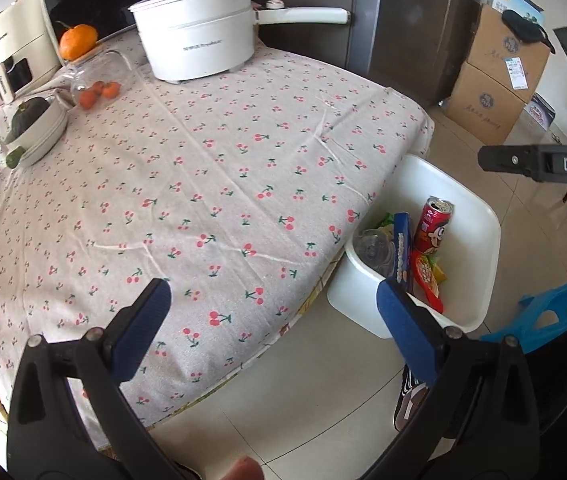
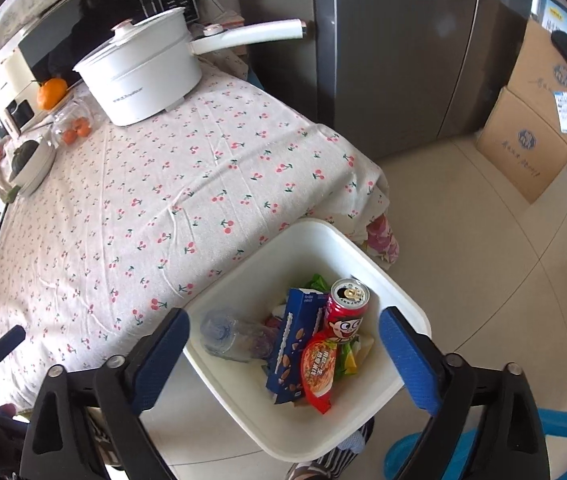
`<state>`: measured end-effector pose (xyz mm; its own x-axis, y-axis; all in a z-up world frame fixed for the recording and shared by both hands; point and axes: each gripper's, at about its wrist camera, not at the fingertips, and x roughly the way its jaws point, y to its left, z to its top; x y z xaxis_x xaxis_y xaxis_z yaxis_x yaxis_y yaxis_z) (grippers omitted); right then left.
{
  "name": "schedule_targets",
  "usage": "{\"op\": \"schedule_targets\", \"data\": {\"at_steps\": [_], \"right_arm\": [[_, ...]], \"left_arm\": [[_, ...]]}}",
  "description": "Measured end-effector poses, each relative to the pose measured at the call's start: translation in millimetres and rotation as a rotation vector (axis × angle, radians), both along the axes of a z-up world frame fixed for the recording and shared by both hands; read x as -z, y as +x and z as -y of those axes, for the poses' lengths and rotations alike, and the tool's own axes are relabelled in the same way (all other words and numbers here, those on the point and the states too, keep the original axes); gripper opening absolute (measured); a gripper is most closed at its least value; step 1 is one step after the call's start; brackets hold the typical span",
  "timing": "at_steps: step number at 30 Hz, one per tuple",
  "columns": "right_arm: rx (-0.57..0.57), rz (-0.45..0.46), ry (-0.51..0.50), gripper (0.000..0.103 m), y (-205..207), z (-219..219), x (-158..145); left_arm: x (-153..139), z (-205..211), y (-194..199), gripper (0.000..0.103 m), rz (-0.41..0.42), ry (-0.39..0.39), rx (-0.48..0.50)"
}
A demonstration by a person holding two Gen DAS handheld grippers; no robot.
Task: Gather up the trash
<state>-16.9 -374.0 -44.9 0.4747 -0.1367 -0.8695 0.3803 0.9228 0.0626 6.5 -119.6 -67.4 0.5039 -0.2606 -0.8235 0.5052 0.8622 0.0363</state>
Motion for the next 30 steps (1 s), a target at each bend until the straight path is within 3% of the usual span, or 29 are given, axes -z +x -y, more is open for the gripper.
{"op": "schedule_targets", "data": {"at_steps": [9, 13, 20, 30], "right_arm": [[-0.135, 0.122, -0.107, 0.103, -27.7, -71.0, -26.8], [-0.159, 0.167, -0.098, 0.103, -40.5, -92.5, -30.0], [-0.228, 0.177, -0.153, 0.103, -53.1, -129.8, -24.9], [-0.204, 0.204, -0.147, 0.103, -53.7, -127.8, -26.6]], "left_arm": [[-25.9, -48.0, -28.3, 0.102, 0.088, -0.012, -0.176], [-29.2, -65.7, -43.6, 0.102, 0.133, -0.011, -0.231], [-23.4, -84.7, -59.1, 0.102, 0.124, -0.057, -0.276], [-35.3, -87.4, -65.2, 0.102, 0.197, -0.096, -0.298]]}}
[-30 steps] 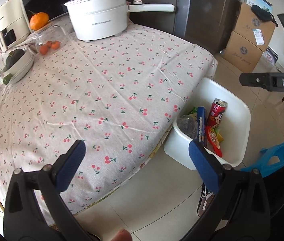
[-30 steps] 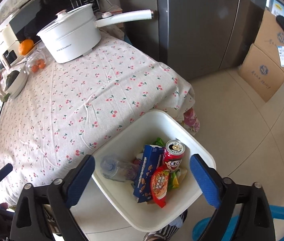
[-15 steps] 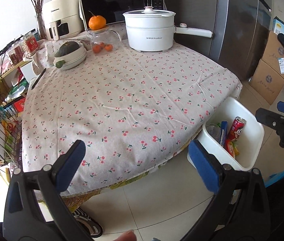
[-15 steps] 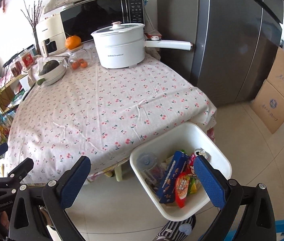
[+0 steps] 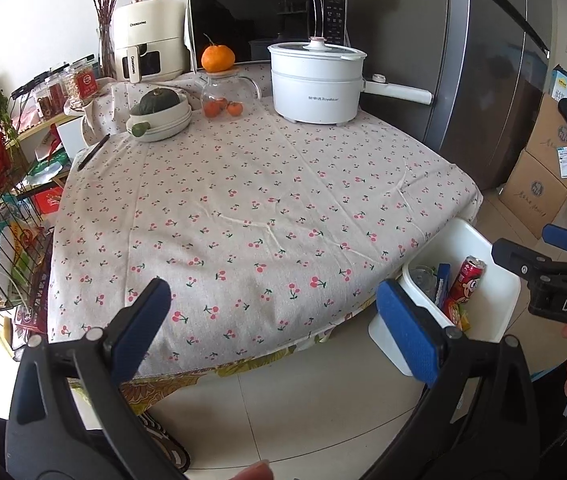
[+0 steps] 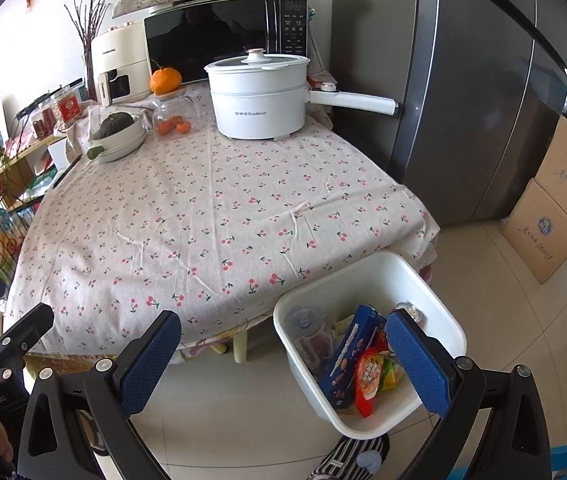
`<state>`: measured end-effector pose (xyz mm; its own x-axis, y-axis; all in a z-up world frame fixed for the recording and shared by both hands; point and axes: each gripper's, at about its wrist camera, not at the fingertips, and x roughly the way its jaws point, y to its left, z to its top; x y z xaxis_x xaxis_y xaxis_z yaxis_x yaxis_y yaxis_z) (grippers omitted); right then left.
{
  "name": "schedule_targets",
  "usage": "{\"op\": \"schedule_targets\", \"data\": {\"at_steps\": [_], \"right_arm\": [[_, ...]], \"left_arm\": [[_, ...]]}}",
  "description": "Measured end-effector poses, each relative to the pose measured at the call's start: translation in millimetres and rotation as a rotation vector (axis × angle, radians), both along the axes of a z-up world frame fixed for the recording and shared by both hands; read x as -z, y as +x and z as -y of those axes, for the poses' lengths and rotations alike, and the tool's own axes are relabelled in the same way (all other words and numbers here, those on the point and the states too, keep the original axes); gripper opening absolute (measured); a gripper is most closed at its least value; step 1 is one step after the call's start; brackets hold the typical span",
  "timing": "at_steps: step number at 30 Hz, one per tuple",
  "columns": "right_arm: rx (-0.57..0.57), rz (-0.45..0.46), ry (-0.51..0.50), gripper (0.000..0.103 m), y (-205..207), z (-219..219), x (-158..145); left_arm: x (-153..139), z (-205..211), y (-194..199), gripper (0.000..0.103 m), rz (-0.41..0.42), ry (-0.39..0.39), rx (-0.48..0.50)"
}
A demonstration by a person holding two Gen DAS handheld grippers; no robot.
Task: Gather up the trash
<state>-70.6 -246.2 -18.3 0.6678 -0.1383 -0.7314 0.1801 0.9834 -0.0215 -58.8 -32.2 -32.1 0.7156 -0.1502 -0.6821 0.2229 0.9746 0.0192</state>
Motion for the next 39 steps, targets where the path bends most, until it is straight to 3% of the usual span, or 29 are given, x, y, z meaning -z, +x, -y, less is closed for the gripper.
{"op": "schedule_targets", "data": {"at_steps": [10, 39], "right_arm": [[0.024, 0.015, -0.042, 0.103, -1.3, 2.2, -0.8], [0.034, 0.083, -0.044, 0.103, -7.6, 6.8, -11.2]], "left_arm": [[-1.3, 6.5, -2.6, 0.102, 0.005, -0.013, 0.023], [-7.0, 9.2, -5.2, 0.102, 0.027, -0.020, 0.017]]}}
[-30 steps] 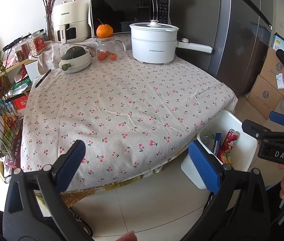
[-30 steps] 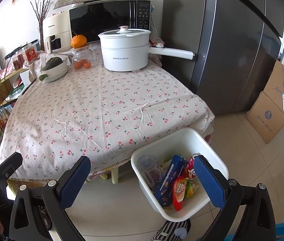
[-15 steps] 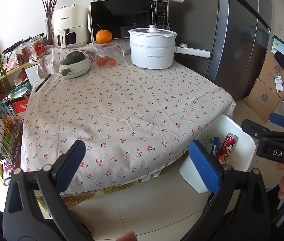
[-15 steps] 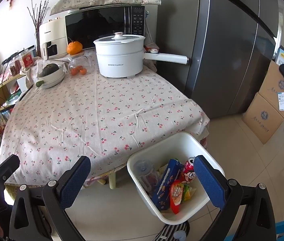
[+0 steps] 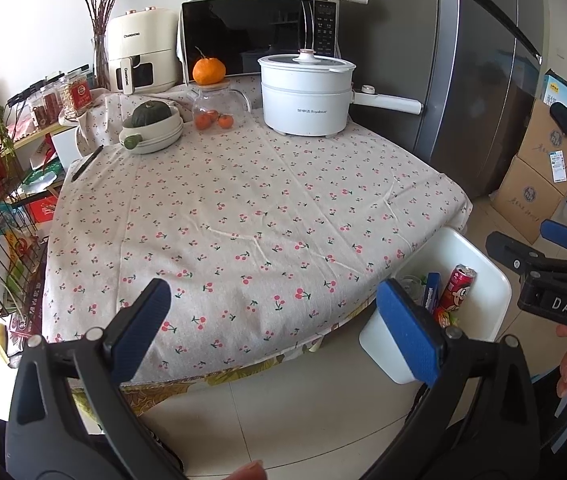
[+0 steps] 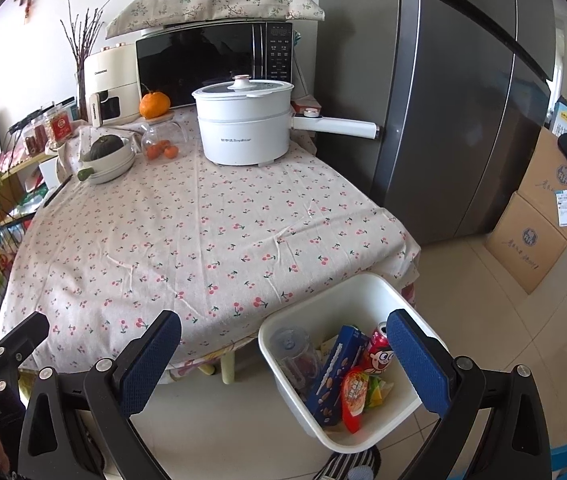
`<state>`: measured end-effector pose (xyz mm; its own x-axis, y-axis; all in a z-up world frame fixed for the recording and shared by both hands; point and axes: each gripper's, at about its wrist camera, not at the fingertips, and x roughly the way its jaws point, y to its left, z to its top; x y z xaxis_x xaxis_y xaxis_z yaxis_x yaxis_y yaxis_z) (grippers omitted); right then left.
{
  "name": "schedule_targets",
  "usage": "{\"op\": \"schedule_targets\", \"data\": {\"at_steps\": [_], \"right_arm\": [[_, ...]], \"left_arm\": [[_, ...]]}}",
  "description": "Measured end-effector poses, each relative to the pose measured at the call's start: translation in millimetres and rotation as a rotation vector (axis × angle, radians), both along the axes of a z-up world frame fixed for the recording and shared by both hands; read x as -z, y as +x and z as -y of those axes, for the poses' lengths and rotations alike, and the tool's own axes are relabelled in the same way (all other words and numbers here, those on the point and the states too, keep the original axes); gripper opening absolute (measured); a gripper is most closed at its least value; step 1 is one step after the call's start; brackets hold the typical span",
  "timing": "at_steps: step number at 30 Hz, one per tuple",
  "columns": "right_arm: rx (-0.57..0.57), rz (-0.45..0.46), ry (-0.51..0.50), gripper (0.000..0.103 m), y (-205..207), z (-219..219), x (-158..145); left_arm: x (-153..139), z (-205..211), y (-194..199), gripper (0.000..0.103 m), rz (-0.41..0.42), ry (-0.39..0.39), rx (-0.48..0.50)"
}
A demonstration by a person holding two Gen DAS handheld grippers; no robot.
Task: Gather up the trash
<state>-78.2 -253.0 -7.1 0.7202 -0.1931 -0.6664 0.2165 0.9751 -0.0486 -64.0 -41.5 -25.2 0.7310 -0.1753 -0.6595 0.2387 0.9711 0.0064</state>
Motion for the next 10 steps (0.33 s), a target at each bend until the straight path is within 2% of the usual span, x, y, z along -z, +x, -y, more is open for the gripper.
{"op": "schedule_targets", "data": {"at_steps": [10], "right_arm": [[0.000, -0.006, 0.002, 0.103, 1.3, 0.8, 1.0]], "left_arm": [[2.9, -2.4, 3.3, 0.102, -0.034, -0.010, -0.007]]}}
